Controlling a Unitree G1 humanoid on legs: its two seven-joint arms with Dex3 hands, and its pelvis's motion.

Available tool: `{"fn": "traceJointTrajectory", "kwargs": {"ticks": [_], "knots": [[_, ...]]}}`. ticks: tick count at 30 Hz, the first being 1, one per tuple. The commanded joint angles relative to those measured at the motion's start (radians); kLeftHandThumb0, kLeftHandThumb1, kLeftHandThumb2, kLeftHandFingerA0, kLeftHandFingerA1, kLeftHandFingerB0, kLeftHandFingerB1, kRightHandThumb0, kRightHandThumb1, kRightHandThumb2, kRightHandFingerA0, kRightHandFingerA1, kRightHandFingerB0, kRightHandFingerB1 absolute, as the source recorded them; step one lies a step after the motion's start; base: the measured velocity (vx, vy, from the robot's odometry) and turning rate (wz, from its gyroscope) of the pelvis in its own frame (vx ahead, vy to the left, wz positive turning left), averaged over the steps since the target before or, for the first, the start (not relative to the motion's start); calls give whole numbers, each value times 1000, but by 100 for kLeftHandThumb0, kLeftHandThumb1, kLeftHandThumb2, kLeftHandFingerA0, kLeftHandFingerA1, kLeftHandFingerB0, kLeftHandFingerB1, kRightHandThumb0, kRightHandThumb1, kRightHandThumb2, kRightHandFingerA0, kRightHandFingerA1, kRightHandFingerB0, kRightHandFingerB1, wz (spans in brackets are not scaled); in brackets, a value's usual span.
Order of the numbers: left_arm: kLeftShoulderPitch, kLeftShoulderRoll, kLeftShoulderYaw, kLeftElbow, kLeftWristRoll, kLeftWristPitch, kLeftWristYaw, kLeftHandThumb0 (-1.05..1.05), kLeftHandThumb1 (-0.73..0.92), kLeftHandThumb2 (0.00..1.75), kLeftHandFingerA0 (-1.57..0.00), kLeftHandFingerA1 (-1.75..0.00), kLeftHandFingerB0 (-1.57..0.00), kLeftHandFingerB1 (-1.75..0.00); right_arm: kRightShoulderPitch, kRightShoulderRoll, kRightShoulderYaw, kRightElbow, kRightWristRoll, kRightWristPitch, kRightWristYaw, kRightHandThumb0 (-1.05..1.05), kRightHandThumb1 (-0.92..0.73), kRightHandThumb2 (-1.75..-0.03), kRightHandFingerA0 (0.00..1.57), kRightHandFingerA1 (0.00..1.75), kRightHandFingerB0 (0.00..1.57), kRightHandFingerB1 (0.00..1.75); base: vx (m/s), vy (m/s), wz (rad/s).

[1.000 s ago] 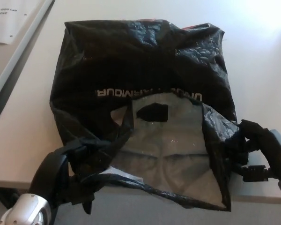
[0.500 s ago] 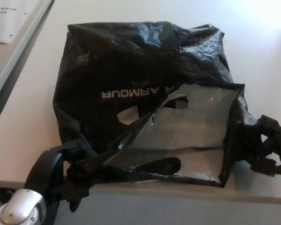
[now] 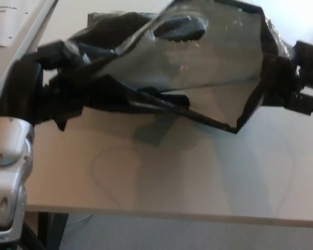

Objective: A plastic bag is kept infront of the robot in the middle of the desk and the robot uses both its hands to grab it from the top and lifts it up and then releases it.

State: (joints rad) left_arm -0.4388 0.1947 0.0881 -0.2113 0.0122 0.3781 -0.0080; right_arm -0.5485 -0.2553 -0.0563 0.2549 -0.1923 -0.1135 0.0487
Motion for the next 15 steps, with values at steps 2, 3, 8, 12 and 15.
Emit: {"fn": "traceJointTrajectory", "kwargs": {"ticks": [2,3,8,12,15], "knots": [[-142,22,36,-61,13,-48,24,-18,62,58,-89,-174,-75,-164,-112,-11,-37,-161,134,122,92,-43,-86,-68,81,175,71,147,0,0,0],[-168,18,38,-70,16,-69,30,-24,63,59,-89,-173,-76,-164,-141,-12,-45,-185,155,150,104,-44,-86,-70,84,173,73,142,0,0,0],[-242,-7,64,-103,-20,-27,35,-19,65,57,-87,-175,-69,-175,-210,-23,-43,-192,143,159,111,-44,-85,-70,85,169,77,139,0,0,0],[-308,-10,64,-104,-2,-27,47,-12,56,68,-90,-175,-65,-175,-266,-41,-42,-188,144,178,128,-43,-88,-70,85,175,75,146,0,0,0],[-342,1,54,-118,18,-12,47,-17,61,62,-93,-175,-72,-175,-279,-48,-43,-211,140,186,125,-45,-85,-71,84,171,74,138,0,0,0]]}}
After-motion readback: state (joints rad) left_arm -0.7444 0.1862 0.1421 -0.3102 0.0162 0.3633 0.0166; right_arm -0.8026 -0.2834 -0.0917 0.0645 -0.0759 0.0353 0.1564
